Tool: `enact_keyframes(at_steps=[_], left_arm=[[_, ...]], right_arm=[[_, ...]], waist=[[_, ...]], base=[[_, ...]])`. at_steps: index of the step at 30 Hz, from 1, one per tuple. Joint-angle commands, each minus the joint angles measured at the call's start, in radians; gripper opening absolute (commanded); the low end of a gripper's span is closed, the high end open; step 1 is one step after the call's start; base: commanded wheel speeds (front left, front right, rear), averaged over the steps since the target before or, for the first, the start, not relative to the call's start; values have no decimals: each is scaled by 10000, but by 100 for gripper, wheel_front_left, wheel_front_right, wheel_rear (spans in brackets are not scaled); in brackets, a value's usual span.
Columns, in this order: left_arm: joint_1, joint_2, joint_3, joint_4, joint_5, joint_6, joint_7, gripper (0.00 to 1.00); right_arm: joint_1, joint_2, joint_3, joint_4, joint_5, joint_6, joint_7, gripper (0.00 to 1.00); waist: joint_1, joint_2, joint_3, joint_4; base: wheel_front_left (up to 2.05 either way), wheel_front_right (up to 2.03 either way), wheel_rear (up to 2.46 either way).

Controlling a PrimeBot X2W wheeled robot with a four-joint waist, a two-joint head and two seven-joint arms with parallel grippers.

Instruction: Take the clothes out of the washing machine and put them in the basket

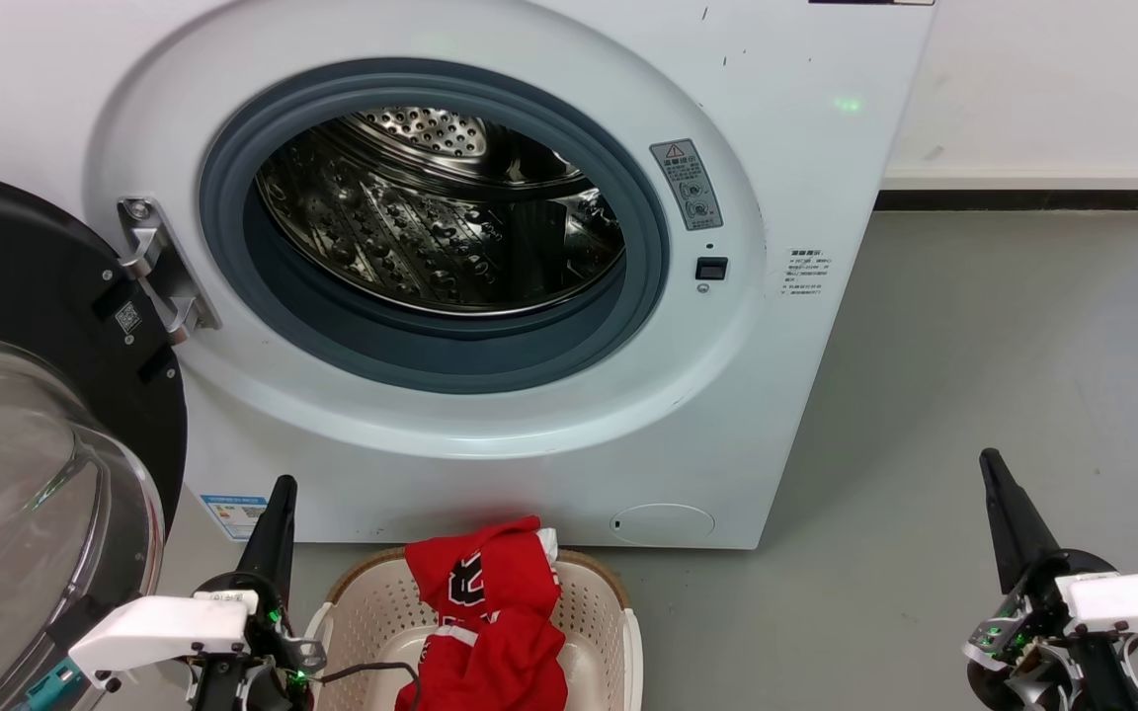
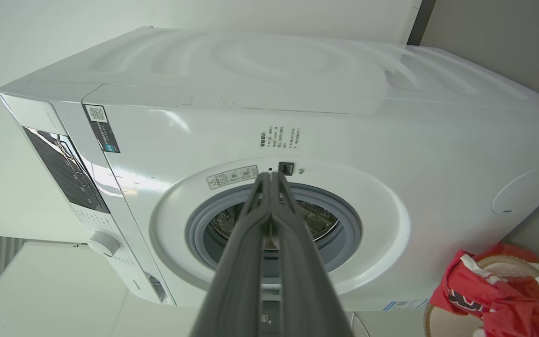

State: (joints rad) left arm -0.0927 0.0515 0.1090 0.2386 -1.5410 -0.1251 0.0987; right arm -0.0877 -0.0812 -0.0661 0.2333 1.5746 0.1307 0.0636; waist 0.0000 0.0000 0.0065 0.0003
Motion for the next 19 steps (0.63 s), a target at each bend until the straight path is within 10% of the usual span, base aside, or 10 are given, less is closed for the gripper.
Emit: enact_keyframes(at_steps=[1,19], left_arm=[[-163,-19,52,27,-173,-57,49,0],[-202,-22,76,83,-736,-77,189,0]], right_arm=[[-205,17,-37,44,176,1,74,0],[-233,70,-144,118,656,0,244,0]], waist=[[0,0,-3,0],[0,0,-33,-3]], base=[[0,0,0],[0,0,0]])
